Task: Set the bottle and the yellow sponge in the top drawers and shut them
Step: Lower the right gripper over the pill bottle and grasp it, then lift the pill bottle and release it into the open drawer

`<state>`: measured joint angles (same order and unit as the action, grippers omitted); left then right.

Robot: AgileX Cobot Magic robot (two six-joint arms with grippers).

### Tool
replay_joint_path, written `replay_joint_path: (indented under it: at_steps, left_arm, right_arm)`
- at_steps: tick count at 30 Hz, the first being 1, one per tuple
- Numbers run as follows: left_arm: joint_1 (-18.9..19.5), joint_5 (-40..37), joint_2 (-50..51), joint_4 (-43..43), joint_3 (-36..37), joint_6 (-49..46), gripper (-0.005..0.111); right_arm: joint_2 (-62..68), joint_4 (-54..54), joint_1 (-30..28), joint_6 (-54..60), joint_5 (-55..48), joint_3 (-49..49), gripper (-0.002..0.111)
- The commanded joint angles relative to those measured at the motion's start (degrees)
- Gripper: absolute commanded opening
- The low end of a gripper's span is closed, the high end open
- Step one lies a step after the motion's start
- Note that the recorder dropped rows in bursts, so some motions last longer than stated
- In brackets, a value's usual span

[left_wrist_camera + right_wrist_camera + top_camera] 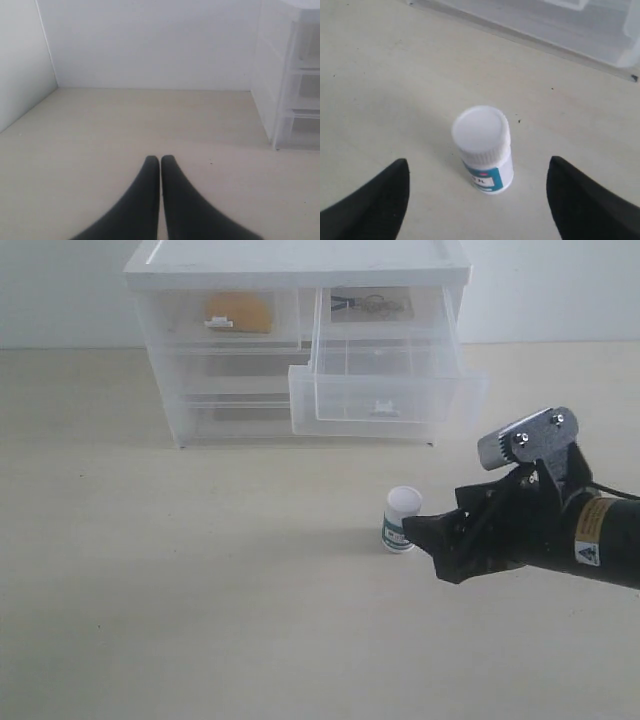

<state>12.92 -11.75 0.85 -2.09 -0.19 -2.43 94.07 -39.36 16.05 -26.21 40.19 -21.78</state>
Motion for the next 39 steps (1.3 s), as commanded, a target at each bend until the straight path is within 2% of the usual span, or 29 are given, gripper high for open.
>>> replay_joint_path:
  at_steps: [1, 8, 10, 12, 16, 21, 25, 29, 31, 33, 36, 39]
  left_arm:
    - [-0.1, 0.2, 0.2, -0.4, 0.2, 0.5, 0.004]
    - [-0.1, 0.2, 0.2, -0.4, 0.2, 0.5, 0.004]
    - [-0.1, 0.2, 0.2, -0.4, 0.2, 0.5, 0.004]
    - [-0.1, 0.2, 0.2, -0.4, 0.2, 0.5, 0.004]
    - [-0.1, 0.2, 0.2, -0.4, 0.2, 0.5, 0.004]
    - [-0.1, 0.2, 0.2, -0.4, 0.2, 0.5, 0.004]
    - [-0.1, 0.2, 0.2, -0.4, 0.2, 0.5, 0.004]
    - [-0.1, 0.2, 0.2, -0.4, 0.2, 0.5, 0.004]
    - [-0.1, 0.2, 0.2, -0.4, 0.2, 0.5, 0.004]
    - [-0.1, 0.2, 0.2, -0.4, 0.2, 0.5, 0.004]
    - [-0.1, 0.2, 0.2, -0.4, 0.2, 0.5, 0.004]
    - [-0.1, 0.2, 0.2, -0.4, 0.2, 0.5, 0.004]
  right_arm:
    - [6.6, 3.7, -0.1, 6.8, 7.0, -1.3, 0.070]
    - [15.9, 0.0, -0.1, 8.4, 9.3, -5.5, 0.070]
    - [17.3, -0.3, -0.1, 9.4, 9.3, -6.5, 0.065]
    - [17.7, -1.2, -0.1, 9.9, 9.4, -7.0, 0.050]
    - [16.3, -6.9, -0.1, 6.0, 9.5, -7.0, 0.000]
    - [7.8, -25.7, -0.1, -7.5, 9.6, -7.0, 0.002]
    - [-5.9, -36.9, -0.1, -21.4, 10.9, -7.0, 0.002]
    - [-23.1, -38.9, -0.1, -28.1, 9.8, -7.0, 0.002]
    - [-31.0, -38.2, -0.1, -28.3, 4.6, -7.6, 0.002]
    - [-37.9, -38.0, -0.1, -28.4, -6.5, -9.6, 0.002]
    - [-41.8, -38.1, -0.1, -28.5, -16.6, -13.7, 0.002]
    - [-40.6, -42.2, -0.1, -27.7, -14.5, -17.1, 0.002]
